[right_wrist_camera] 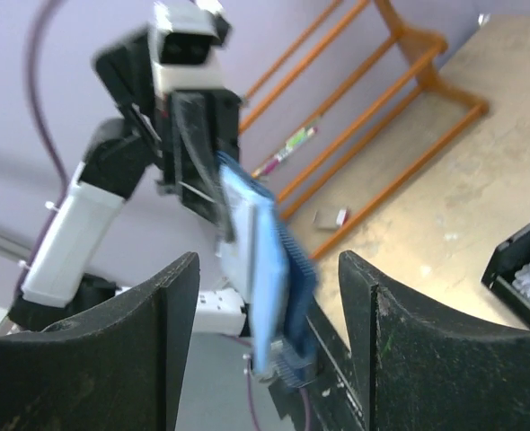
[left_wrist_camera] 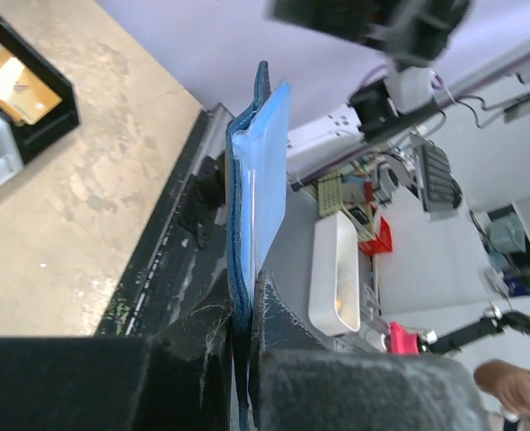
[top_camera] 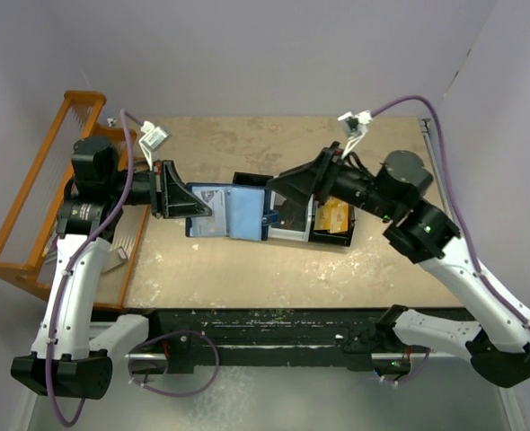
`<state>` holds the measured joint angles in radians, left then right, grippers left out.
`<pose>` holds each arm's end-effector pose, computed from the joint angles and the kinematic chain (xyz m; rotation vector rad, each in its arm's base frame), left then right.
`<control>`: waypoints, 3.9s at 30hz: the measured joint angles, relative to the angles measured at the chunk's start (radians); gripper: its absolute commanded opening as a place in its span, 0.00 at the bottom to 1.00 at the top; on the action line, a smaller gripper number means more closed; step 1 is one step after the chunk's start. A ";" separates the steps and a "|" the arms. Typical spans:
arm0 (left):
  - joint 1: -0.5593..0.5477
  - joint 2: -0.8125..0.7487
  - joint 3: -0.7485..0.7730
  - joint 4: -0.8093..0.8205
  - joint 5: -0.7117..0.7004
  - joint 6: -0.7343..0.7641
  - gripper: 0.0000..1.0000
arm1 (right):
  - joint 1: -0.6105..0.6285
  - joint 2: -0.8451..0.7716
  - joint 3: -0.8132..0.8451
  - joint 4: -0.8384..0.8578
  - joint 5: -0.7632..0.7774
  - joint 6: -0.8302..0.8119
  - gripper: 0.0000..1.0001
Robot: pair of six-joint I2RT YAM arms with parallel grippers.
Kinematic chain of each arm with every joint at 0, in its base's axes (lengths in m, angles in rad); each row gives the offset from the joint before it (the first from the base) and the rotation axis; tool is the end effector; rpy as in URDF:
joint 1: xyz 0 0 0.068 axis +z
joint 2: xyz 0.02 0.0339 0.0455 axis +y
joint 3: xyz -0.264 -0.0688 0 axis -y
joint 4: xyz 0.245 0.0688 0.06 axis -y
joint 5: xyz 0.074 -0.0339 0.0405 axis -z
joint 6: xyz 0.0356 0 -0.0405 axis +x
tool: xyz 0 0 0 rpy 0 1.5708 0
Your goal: Take the credit cards out of the card holder
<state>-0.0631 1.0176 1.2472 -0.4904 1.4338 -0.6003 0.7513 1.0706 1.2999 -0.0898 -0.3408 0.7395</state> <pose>0.1798 -0.0467 0.4320 0.6141 1.8448 -1.7356 0.1562 0.1622 0.4742 -0.3228 1.5819 1.4359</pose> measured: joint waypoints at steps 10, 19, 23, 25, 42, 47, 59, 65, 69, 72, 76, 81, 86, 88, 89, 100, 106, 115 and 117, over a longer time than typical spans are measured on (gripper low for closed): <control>0.042 0.026 0.010 -0.196 -0.138 0.158 0.00 | 0.002 0.013 0.061 0.097 -0.065 0.019 0.56; 0.043 0.027 0.010 -0.148 -0.063 0.116 0.00 | 0.008 0.205 -0.083 0.231 -0.266 0.117 0.48; 0.049 0.027 0.010 -0.123 -0.042 0.105 0.00 | 0.008 0.223 -0.098 0.280 -0.316 0.144 0.45; 0.050 0.027 0.010 -0.121 -0.034 0.106 0.00 | 0.008 0.223 -0.099 0.321 -0.335 0.160 0.44; 0.050 0.063 0.048 -0.290 -0.057 0.257 0.00 | 0.010 0.252 -0.090 0.346 -0.354 0.170 0.38; 0.050 0.065 0.051 -0.304 -0.077 0.272 0.00 | 0.014 0.296 -0.071 0.299 -0.349 0.161 0.38; 0.050 0.067 0.051 -0.304 -0.077 0.271 0.00 | 0.026 0.300 -0.071 0.350 -0.369 0.182 0.35; 0.050 0.067 0.051 -0.304 -0.077 0.272 0.00 | 0.030 0.319 -0.052 0.361 -0.380 0.192 0.35; 0.050 0.067 0.051 -0.305 -0.077 0.272 0.00 | 0.029 0.328 -0.030 0.361 -0.376 0.192 0.35; 0.050 0.067 0.051 -0.305 -0.077 0.271 0.00 | 0.029 0.332 -0.025 0.360 -0.375 0.192 0.35; 0.050 0.067 0.051 -0.303 -0.069 0.269 0.01 | 0.030 0.334 -0.025 0.365 -0.377 0.193 0.34; 0.050 0.066 0.051 -0.279 -0.053 0.237 0.04 | 0.047 0.352 -0.024 0.386 -0.386 0.200 0.30; 0.058 0.063 0.051 -0.261 -0.044 0.208 0.06 | 0.053 0.364 -0.019 0.392 -0.386 0.204 0.11; 0.059 0.061 0.051 -0.256 -0.034 0.199 0.09 | 0.053 0.364 -0.019 0.393 -0.389 0.212 0.05; 0.060 0.059 0.051 -0.255 -0.027 0.196 0.11 | 0.053 0.363 -0.020 0.396 -0.396 0.219 0.03; 0.056 0.053 0.051 -0.236 0.021 0.191 0.29 | 0.071 0.354 -0.068 0.477 -0.420 0.284 0.00; 0.056 0.051 0.051 -0.233 0.046 0.191 0.20 | 0.072 0.342 -0.118 0.531 -0.422 0.319 0.00; 0.055 0.052 0.051 -0.229 0.070 0.190 0.10 | 0.061 0.280 -0.169 0.551 -0.410 0.328 0.00; 0.055 0.052 0.051 -0.229 0.072 0.190 0.10 | 0.056 0.275 -0.179 0.551 -0.409 0.328 0.00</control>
<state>-0.0078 1.0695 1.2980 -0.7189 1.5063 -0.4107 0.8078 1.3457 1.1206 0.4614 -0.7502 1.0672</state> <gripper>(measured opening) 0.129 0.004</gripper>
